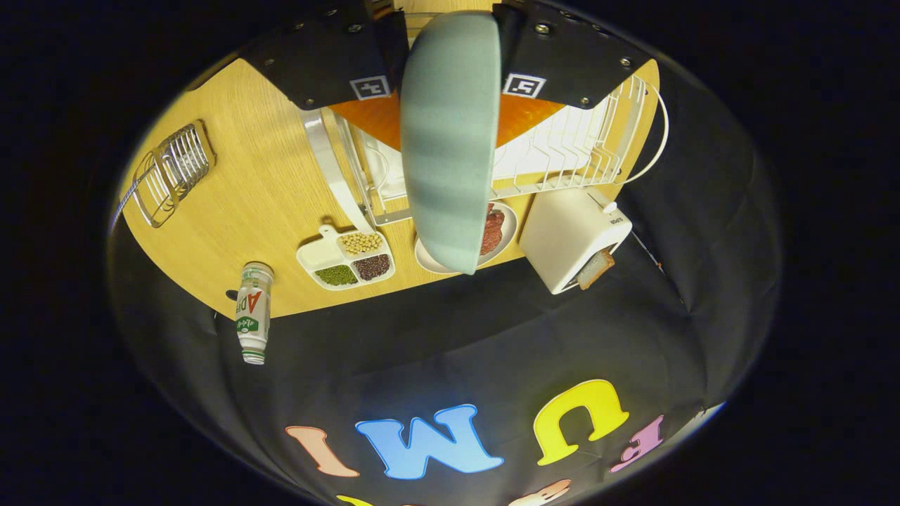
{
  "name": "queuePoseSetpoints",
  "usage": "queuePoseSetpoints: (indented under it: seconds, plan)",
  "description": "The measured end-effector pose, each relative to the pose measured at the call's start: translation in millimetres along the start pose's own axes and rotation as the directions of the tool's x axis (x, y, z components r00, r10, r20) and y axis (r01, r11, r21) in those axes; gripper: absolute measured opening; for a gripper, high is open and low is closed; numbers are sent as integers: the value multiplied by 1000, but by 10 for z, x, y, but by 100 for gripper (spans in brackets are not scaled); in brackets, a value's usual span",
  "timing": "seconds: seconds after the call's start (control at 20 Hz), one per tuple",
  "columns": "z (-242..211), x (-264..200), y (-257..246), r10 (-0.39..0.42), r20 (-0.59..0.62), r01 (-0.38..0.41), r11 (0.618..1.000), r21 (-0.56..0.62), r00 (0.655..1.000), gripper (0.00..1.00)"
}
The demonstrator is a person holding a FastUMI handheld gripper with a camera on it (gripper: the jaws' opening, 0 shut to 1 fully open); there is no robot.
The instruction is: Take the plate from the dish rack, then take the spoon from the basket and place it into the plate.
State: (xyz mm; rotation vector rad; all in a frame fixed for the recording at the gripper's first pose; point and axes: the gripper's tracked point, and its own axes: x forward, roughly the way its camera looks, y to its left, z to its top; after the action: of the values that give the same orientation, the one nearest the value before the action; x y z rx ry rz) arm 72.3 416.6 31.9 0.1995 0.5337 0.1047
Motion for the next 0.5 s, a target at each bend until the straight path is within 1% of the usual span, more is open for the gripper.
queuePoseSetpoints:
  seconds: [0.15,0.25,0.3,0.5]
  plan:
    - [50,-65,-30,-75,2,75,997,-11,997,39]
    - [89,-30,-69,-152,17,152,988,-28,988,35]
    - [141,-67,-98,-189,27,190,981,-46,982,35]
    - [295,-182,6,-256,68,263,955,-140,964,35]
